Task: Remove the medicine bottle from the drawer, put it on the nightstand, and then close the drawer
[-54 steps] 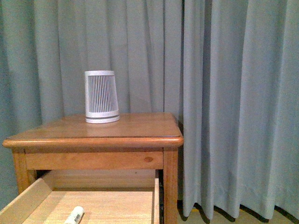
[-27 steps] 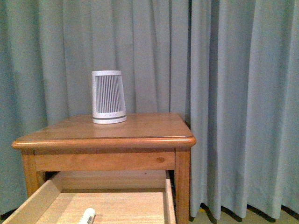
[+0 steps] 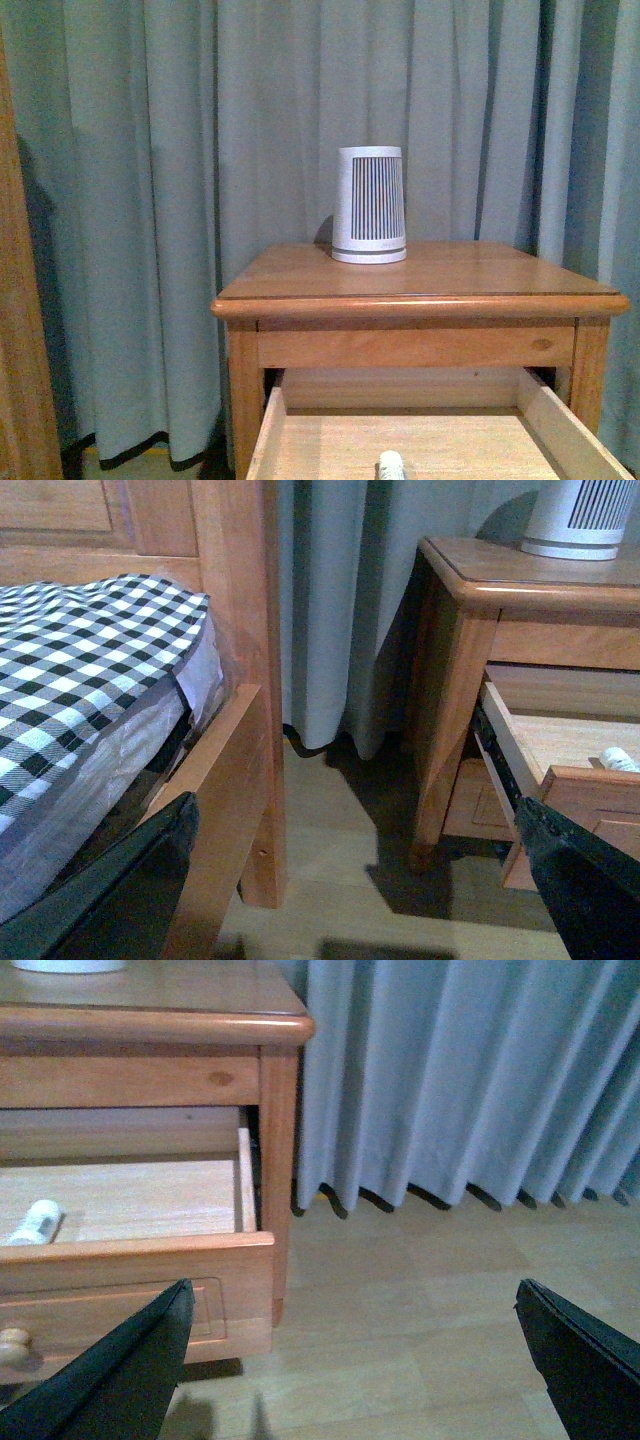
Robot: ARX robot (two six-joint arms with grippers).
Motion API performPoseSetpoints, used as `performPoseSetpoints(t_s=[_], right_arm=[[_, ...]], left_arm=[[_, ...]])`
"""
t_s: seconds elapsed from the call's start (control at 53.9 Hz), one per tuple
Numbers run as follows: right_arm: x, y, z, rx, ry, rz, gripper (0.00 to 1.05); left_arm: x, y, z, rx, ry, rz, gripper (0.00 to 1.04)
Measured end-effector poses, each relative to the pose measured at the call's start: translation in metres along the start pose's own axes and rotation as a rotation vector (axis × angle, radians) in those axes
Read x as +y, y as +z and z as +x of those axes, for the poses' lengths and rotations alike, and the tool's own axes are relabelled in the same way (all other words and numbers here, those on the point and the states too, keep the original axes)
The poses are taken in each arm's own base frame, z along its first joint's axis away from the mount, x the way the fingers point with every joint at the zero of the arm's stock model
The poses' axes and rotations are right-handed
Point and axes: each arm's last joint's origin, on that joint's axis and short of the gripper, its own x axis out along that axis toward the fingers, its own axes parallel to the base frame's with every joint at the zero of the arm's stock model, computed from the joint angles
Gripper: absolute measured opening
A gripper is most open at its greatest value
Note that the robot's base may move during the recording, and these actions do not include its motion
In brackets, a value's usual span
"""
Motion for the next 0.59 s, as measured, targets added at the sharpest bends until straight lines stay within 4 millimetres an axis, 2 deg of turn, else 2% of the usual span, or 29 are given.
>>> performPoseSetpoints(t_s=[0.074, 0.149, 0.26, 0.408, 0.594], right_arm=[[0.011, 0.018, 0.019, 0.018, 0.027, 0.007, 0.98], [0.027, 0.038, 0.047, 0.064, 0.060, 0.013, 0.98], [0.054, 0.051, 0.088, 0.162, 0.102, -0.001, 0.98], [0.094, 0.058, 0.137, 0.274, 0.150, -0.018, 0.98], [0.144, 0.047, 0.184, 0.420, 0.203, -0.012, 0.98]], left_arm=[[0.000, 0.000, 0.000, 0.000, 0.000, 0.000, 0.98], [0.000, 0.000, 0.000, 0.000, 0.000, 0.000, 0.98], [0.000, 0.000, 0.000, 0.000, -0.001, 0.000, 0.98], [0.000, 0.000, 0.000, 0.000, -0.001, 0.000, 0.98], [0.000, 0.000, 0.000, 0.000, -0.001, 0.000, 0.98]])
